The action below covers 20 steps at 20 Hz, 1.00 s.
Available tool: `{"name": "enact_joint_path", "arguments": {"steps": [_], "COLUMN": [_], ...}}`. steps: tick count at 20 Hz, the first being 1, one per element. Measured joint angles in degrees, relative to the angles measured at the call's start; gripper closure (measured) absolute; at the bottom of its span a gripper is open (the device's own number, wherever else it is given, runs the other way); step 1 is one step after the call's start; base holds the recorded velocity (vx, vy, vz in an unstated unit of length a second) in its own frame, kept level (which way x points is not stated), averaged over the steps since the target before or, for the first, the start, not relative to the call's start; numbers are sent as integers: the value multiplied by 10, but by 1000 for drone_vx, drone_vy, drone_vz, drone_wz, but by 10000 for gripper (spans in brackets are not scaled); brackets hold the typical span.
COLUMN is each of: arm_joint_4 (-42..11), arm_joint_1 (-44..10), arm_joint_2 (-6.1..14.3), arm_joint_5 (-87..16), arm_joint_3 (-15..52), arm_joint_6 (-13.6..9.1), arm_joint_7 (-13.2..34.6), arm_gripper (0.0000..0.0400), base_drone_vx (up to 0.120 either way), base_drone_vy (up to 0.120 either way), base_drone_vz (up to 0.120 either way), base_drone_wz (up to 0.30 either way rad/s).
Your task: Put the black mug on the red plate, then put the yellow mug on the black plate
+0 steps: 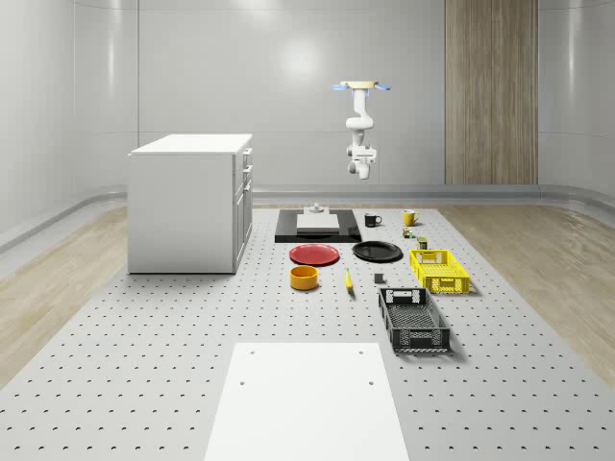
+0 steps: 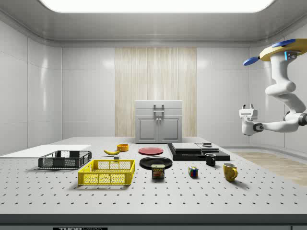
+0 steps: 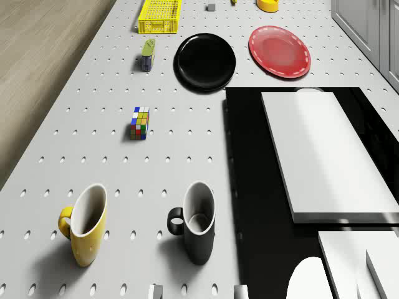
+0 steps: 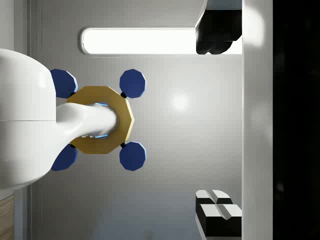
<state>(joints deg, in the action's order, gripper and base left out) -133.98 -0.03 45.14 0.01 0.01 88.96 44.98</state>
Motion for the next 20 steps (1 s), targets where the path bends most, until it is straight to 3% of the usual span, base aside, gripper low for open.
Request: {"name": "enact_joint_path", "arguments": {"steps": [5, 10, 20], "arm_joint_4": [61, 118, 166], "arm_joint_1": [-1, -2, -3], "arm_joint_2": [-11, -31, -48], "arm_joint_5": [0, 1, 1], "arm_joint_3": [1, 1, 2], "arm_joint_6": [-48, -83, -108], "arm_joint_7": [-1, -1, -2], "arm_gripper": [0, 0, 0], "base_drone_vx": [0, 120, 120], "base_drone_vy": [0, 0, 0], "base_drone_vz": [0, 0, 0], "base_drone_wz": [0, 0, 0]}}
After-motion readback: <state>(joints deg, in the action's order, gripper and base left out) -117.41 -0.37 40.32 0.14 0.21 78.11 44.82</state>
